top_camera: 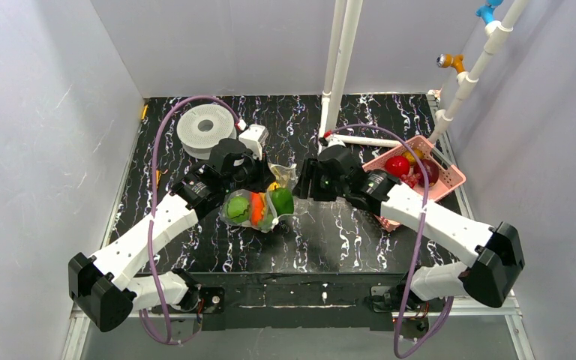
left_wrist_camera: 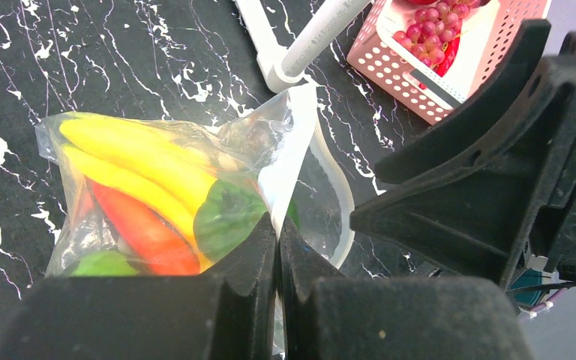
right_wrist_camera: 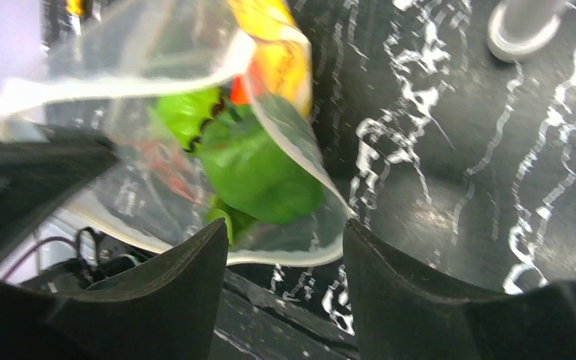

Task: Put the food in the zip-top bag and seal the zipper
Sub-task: Adjust the zipper food storage bag at the center of the board.

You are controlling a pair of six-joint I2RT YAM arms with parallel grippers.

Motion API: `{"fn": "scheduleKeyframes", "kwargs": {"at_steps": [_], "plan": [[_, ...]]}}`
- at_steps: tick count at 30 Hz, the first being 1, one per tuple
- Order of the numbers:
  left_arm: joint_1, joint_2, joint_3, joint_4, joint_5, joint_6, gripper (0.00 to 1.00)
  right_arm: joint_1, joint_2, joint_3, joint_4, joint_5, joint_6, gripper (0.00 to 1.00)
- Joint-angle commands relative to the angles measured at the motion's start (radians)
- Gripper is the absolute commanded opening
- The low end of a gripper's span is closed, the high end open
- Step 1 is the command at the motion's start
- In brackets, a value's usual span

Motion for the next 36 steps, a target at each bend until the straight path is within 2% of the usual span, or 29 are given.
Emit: {"fn": "scheduleKeyframes", "kwargs": {"at_steps": [1, 7, 12, 17, 20, 24, 28, 31, 36], "plan": [[-0.002, -0.024, -0.006, 0.008, -0.018, 0.001, 0.00, 0.007, -0.063, -0.053, -0.082, 0.091, -0.034, 0.64], [-0.002, -0.022, 0.006, -0.012, -0.023, 0.001, 0.00, 0.006, -0.051, -0.108, 0.001, 0.033, -0.046, 0.64], [-0.002, -0.016, 0.025, -0.040, -0.020, -0.013, 0.00, 0.005, 0.041, -0.073, 0.056, -0.035, -0.051, 0.57], [-0.002, -0.023, 0.067, -0.099, -0.004, -0.026, 0.00, 0.020, 0.108, 0.005, 0.057, -0.082, -0.080, 0.37], [-0.002, -0.023, 0.098, -0.158, -0.012, -0.036, 0.00, 0.036, 0.094, 0.056, 0.035, -0.083, -0.094, 0.19], [-0.001, -0.021, 0.140, -0.241, -0.002, -0.078, 0.00, 0.048, 0.061, 0.145, 0.018, -0.118, -0.105, 0.02], [-0.002, -0.042, 0.197, -0.301, 0.051, -0.162, 0.00, 0.050, 0.059, 0.266, -0.003, -0.203, -0.078, 0.01], [-0.001, -0.097, 0.221, -0.302, 0.078, -0.244, 0.00, 0.052, 0.062, 0.339, -0.039, -0.212, -0.067, 0.01], [-0.002, -0.187, 0.213, -0.291, 0.002, -0.302, 0.00, 0.052, 0.043, 0.351, -0.073, -0.169, -0.073, 0.01]]}}
